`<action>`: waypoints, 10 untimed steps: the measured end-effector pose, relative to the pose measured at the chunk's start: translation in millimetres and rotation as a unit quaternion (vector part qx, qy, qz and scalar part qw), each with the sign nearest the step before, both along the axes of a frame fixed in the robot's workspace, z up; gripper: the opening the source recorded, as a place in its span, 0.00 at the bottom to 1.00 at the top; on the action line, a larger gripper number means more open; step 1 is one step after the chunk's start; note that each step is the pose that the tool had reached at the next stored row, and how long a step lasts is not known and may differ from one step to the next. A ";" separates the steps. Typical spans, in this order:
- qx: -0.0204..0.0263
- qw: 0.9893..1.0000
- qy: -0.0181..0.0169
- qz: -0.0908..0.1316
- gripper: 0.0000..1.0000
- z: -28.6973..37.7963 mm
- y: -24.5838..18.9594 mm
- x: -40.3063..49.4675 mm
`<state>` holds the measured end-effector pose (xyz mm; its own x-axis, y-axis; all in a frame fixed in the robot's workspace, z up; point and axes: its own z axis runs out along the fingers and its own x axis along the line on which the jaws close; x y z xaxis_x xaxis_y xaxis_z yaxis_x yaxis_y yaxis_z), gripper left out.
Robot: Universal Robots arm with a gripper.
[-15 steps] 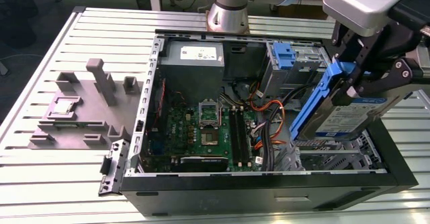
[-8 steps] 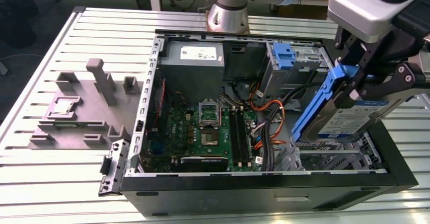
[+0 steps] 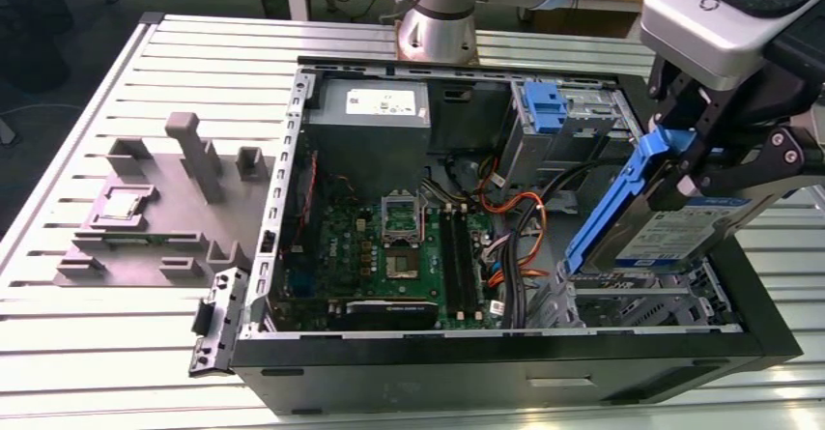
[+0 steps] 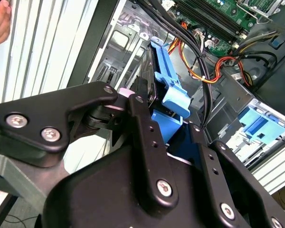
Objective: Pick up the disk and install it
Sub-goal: 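Insert the disk into the insertion slot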
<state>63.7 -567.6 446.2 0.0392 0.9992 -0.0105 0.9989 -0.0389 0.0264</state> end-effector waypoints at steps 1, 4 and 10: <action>0.000 1.000 0.000 0.000 0.37 -0.2 0.0 0.0; 0.000 1.000 0.000 0.000 0.37 -0.3 0.0 0.0; 0.000 1.000 0.000 0.000 0.37 -0.4 0.0 0.1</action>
<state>63.8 -567.5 445.8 0.0392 0.9992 -0.0105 0.9989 -0.0389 0.0264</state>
